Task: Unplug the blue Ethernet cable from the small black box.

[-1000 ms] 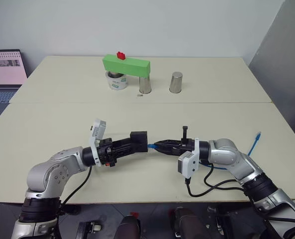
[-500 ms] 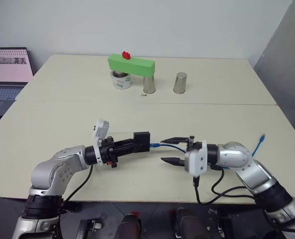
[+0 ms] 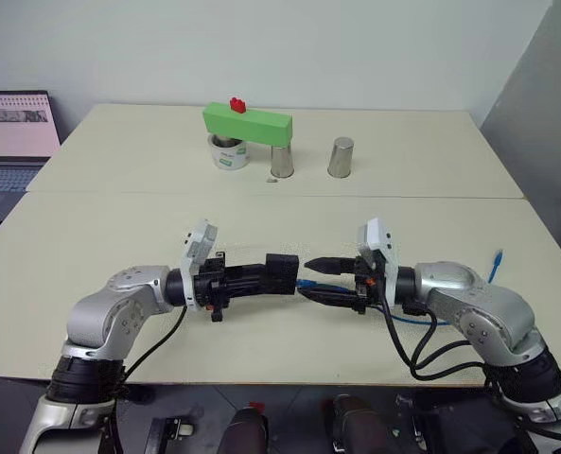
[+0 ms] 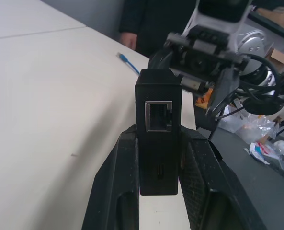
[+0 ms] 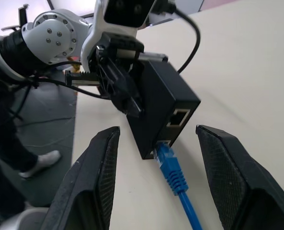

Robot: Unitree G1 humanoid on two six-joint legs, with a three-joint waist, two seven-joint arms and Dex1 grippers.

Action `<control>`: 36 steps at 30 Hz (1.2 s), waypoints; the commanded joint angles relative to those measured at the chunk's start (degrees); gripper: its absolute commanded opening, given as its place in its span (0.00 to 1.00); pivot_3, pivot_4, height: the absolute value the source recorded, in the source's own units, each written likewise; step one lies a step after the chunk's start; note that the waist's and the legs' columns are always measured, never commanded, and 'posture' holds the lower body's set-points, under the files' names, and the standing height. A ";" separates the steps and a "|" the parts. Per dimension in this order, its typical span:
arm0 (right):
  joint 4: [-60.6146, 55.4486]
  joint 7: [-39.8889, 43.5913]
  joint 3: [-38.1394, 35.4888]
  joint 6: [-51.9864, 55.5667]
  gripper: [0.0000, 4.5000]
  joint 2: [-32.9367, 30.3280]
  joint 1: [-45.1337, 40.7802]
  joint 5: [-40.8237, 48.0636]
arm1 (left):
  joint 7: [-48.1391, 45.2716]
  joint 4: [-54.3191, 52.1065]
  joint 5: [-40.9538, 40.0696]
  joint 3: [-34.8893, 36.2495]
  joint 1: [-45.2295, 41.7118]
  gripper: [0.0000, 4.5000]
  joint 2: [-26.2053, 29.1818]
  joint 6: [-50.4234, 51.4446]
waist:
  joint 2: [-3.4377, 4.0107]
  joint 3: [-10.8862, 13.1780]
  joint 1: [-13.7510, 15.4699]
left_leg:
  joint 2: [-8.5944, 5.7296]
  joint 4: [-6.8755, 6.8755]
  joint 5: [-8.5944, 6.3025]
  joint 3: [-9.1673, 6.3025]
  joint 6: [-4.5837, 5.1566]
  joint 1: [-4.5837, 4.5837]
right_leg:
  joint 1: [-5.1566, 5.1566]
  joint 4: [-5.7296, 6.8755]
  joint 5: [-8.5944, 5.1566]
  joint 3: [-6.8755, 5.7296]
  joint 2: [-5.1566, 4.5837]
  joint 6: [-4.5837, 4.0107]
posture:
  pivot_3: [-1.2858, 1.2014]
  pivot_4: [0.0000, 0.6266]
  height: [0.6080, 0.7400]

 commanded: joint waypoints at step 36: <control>1.93 4.28 -0.70 7.62 0.13 3.00 -2.99 0.16 | -1.17 -0.26 0.57 0.29 0.30 0.17 -1.11 -3.13 | 0.00 0.00 -0.09 | 0.02 -0.02 0.00 0.01 0.00 -0.08 | -0.11 0.00 0.00 -0.01 0.01 0.01 | 0.52 0.24 1.00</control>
